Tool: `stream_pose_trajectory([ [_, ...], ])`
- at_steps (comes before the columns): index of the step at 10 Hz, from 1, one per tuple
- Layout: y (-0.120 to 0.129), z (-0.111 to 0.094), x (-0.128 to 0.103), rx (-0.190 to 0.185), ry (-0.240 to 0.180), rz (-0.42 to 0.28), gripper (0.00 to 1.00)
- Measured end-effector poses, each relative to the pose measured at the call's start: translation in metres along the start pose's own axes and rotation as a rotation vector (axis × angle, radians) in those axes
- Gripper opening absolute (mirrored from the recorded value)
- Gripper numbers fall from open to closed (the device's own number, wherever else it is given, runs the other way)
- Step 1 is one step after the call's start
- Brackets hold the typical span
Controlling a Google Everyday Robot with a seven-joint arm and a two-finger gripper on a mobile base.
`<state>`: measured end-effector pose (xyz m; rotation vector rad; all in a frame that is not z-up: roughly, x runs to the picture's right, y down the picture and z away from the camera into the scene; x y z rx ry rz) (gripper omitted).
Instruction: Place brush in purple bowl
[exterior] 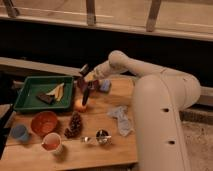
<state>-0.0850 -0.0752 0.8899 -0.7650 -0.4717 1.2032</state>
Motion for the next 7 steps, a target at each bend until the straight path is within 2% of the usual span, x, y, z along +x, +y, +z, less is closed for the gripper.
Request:
stream_pose_trajectory([
  [2, -0.005, 0.007, -0.007, 0.000, 0.018, -0.010, 0.18],
  [4, -0.021, 0.015, -0.010, 0.011, 0.050, 0.013, 0.21],
  [5, -0.029, 0.018, -0.011, 0.017, 0.066, 0.022, 0.26],
  [7, -0.032, 0.028, -0.012, -0.001, 0.104, 0.023, 0.49],
])
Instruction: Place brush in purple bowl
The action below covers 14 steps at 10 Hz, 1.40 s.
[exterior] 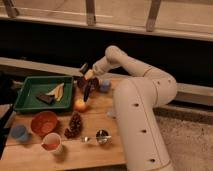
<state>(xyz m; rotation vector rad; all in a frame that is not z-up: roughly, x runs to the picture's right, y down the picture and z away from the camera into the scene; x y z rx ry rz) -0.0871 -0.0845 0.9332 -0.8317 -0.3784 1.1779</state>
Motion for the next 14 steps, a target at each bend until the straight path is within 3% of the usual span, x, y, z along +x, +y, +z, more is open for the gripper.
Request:
stream_pose_trajectory([
  [3, 0.001, 0.001, 0.005, -0.029, 0.017, 0.010, 0.77],
  [4, 0.003, 0.001, 0.006, -0.035, 0.022, 0.010, 0.80],
  [9, 0.011, 0.003, 0.015, -0.058, 0.064, 0.001, 0.80],
  [11, 0.015, -0.006, 0.009, -0.051, 0.043, -0.010, 0.80],
  [14, 0.024, -0.040, -0.012, -0.006, -0.037, -0.038, 0.80],
])
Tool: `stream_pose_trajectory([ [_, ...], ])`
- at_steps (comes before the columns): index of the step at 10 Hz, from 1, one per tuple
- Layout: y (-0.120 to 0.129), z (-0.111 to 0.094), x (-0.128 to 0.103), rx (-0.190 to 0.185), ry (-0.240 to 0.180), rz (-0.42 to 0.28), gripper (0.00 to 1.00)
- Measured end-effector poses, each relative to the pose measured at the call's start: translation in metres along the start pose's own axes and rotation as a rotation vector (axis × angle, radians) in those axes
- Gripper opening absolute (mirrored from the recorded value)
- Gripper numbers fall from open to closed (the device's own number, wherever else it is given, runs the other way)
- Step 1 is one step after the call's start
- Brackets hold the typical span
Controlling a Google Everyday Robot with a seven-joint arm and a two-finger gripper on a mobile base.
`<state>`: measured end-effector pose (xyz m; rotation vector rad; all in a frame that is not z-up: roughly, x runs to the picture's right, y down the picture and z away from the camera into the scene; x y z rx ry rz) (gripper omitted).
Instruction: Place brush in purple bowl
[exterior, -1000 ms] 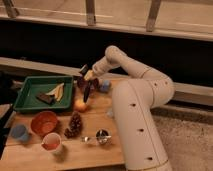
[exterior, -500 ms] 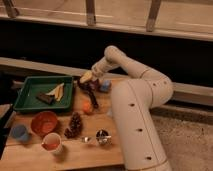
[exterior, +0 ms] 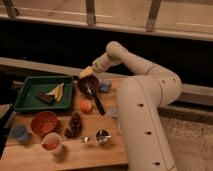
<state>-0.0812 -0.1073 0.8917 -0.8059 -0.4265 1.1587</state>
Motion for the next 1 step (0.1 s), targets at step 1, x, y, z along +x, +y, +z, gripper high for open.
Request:
stream_pose_trajectory([
  [1, 0.0012, -0.0130, -0.0075, 0.027, -0.034, -0.007, 0.80],
])
